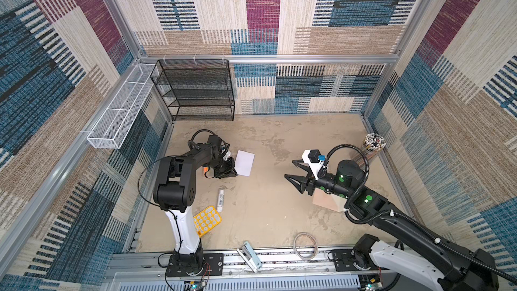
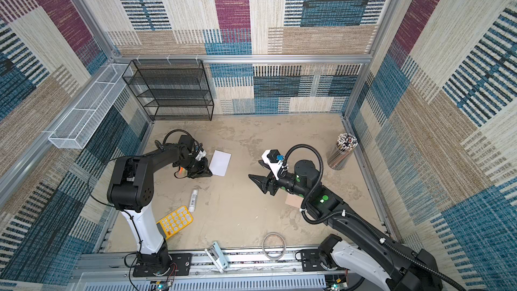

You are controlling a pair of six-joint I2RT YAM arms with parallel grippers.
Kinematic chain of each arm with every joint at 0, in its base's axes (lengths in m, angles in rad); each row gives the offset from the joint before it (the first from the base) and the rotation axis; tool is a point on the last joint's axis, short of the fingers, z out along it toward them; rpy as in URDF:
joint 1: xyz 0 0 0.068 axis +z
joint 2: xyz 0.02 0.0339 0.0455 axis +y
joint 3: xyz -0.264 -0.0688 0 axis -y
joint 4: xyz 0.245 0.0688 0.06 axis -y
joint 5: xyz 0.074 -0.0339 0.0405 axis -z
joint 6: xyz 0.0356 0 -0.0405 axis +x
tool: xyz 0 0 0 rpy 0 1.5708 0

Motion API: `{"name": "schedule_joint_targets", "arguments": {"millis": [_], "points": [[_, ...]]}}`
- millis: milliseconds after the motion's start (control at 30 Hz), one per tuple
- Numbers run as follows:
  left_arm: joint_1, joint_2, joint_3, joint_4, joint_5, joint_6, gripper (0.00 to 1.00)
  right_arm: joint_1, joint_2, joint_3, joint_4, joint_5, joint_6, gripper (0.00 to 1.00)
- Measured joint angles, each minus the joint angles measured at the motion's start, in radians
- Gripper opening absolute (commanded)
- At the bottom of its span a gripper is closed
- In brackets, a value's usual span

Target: Place the letter into the envelope and seal it

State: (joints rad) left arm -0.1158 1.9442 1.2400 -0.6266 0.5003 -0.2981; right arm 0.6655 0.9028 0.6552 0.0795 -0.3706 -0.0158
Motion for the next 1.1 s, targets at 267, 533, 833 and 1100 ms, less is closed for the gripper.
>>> {"name": "schedule_joint_targets", "arguments": {"millis": [267, 533, 833, 1100], "points": [[0.001, -0.019, -0.004, 0.009, 0.011, -0.029, 0.52, 0.000, 0.000, 0.000, 0.000, 0.005, -0.002, 0.72], [0.002, -0.065, 0.000, 0.000, 0.002, -0.035, 0.59, 0.000, 0.005, 0.008, -0.003, 0.005, -0.013, 0.72], [0.002, -0.205, 0.007, -0.029, -0.005, -0.035, 0.56, 0.000, 0.005, 0.011, -0.003, 0.006, -0.012, 0.72], [0.002, -0.397, -0.018, -0.035, -0.034, -0.035, 0.48, 0.000, 0.038, 0.072, -0.050, 0.064, 0.071, 0.72]]}}
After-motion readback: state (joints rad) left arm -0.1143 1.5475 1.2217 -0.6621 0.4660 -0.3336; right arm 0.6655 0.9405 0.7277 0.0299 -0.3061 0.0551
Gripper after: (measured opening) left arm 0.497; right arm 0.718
